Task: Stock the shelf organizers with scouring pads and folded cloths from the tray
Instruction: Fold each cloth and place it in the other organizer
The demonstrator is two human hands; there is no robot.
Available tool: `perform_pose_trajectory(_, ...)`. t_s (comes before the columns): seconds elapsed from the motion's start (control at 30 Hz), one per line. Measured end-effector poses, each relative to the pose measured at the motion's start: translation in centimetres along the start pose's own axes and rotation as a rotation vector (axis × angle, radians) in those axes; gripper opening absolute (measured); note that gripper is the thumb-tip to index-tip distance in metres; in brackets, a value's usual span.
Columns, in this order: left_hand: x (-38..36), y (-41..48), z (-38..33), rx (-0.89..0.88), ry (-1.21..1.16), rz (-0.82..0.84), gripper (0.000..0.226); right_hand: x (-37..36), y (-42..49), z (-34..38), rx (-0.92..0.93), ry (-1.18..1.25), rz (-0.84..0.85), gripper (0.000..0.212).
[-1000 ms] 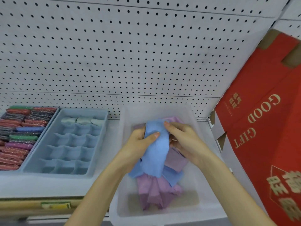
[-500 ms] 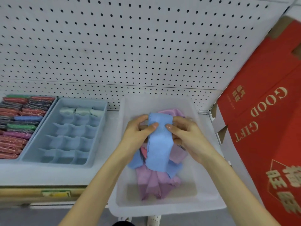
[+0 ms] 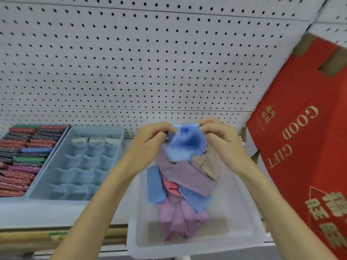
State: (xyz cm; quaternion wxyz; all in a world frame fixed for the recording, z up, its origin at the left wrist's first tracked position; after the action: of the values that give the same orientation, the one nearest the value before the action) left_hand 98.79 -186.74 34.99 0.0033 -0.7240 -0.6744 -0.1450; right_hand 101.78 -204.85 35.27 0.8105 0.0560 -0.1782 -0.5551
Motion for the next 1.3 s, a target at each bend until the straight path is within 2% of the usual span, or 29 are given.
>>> perform_pose_trajectory(0.13,-0.4,0.4,-0.8,-0.051,0.020,-0.065,0.007,-0.6,-0.2,0.3,0.012,0.127,-0.079,0.014)
perform_pose_trajectory(0.17,-0.6,0.5,-1.0,-0.059,0.021,-0.064,0.007,-0.8,-0.2,0.4,-0.008,0.179,-0.108,0.016)
perform_pose_trajectory(0.23,-0.8,0.7,-1.3,-0.078,0.030,-0.068,0.023,-1.1,-0.2,0.4,-0.060,0.279,-0.140,0.025)
perform_pose_trajectory(0.33,-0.7,1.0,-2.0,-0.087,-0.055,-0.094,0.027,-1.4,-0.2,0.1,-0.196,0.346,-0.086,0.040)
perform_pose_trajectory(0.47,-0.6,1.1,-2.4,-0.077,-0.134,-0.165,0.031,-2.1,-0.7,-0.5,-0.298,0.317,0.053,0.017)
perform_pose_trajectory(0.53,-1.0,0.8,-1.6,0.066,-0.290,-0.175,0.040,-2.2,-0.7,-0.8,-0.306,0.359,0.033,0.017)
perform_pose_trajectory(0.6,-1.9,0.2,-0.7,0.287,-0.476,-0.144,0.046,-2.3,-0.6,-1.1,-0.321,0.408,0.020,0.019)
perform_pose_trajectory(0.67,-2.9,-0.5,0.3,0.449,-0.561,-0.085,0.056,-2.9,-0.7,-1.5,-0.366,0.466,0.038,0.021)
perform_pose_trajectory(0.87,-4.0,-1.9,3.4,0.720,-1.009,-0.129,0.041,-4.1,-1.9,-3.0,-0.512,0.537,0.146,0.020)
perform_pose_trajectory(0.97,-4.6,-2.4,5.1,0.754,-1.057,-0.209,0.040,-4.0,-2.6,-3.8,-0.491,0.412,0.139,0.011)
perform_pose_trajectory(1.03,-5.1,-2.6,5.9,0.748,-1.049,-0.303,0.038,-3.6,-3.1,-5.2,-0.392,0.109,0.019,0.016)
perform_pose_trajectory(1.1,-5.5,-2.9,6.5,0.697,-0.995,-0.372,0.021,-2.9,-3.8,-6.2,-0.295,-0.132,-0.136,0.027)
perform_pose_trajectory(1.17,-6.1,-3.1,6.8,0.655,-0.939,-0.387,0.022,-2.6,-4.5,-6.8,-0.242,-0.167,-0.135,0.027)
perform_pose_trajectory(1.3,-7.2,-3.7,6.8,0.631,-0.839,-0.415,0.020,-3.1,-5.4,-8.2,-0.373,-0.047,-0.012,0.021)
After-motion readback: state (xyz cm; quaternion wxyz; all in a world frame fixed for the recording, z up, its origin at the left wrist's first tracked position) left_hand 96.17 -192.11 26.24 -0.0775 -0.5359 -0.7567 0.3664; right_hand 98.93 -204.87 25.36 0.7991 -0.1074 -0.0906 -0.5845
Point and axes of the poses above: each hand's wrist, its own y-axis towards the middle knuckle, its own x-axis out of the back of the hand, z = x × y, the point moved 2 cm from there along y, towards the middle knuckle, and after that the axes turned 2 degrees about x, right-handed, at the moved point
